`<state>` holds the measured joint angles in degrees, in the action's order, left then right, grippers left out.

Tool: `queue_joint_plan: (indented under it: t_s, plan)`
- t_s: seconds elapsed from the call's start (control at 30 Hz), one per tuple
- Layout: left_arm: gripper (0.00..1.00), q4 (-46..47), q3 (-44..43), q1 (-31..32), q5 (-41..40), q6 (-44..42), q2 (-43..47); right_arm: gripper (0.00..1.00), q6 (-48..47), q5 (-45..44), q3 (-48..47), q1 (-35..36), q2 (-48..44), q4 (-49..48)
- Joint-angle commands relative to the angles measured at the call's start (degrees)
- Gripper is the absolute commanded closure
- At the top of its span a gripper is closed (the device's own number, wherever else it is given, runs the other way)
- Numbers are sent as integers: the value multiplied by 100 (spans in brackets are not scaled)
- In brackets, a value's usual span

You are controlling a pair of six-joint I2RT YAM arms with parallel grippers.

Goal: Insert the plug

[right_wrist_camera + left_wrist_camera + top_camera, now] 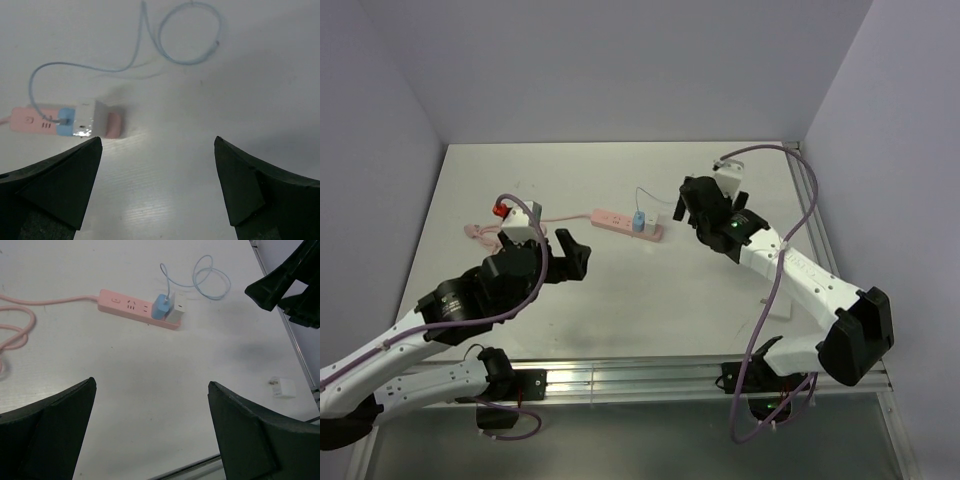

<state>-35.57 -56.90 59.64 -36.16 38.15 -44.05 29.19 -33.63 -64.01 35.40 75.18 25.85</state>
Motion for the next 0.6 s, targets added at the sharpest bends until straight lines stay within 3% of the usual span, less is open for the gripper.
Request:
queue_joint_plan:
  t_s: [0.0,0.03,0.07,0.13,0.2,0.37,0.57]
  plan:
    - [0,-186,-286,-31,259,411,-7,0,2956,-1347,-102,-164,31,1708]
    - [1,-213,-269,-31,311,491,19,0,4153,-1374,-208,-252,119,2261]
    - [0,-231,-260,-31,364,639,46,0,4513,-1279,-296,-488,277,3076]
    - [1,-213,-172,-31,540,798,168,0,5172,-938,-140,-796,313,3644]
    - [1,-100,-102,-31,741,983,291,0,5421,-577,229,-1270,174,3577]
    - [0,41,109,-31,1085,1308,397,1,5474,567,2048,-2220,-907,2347]
    - [0,94,294,-31,1357,1519,345,0,6011,208,2744,-2546,-1392,2521]
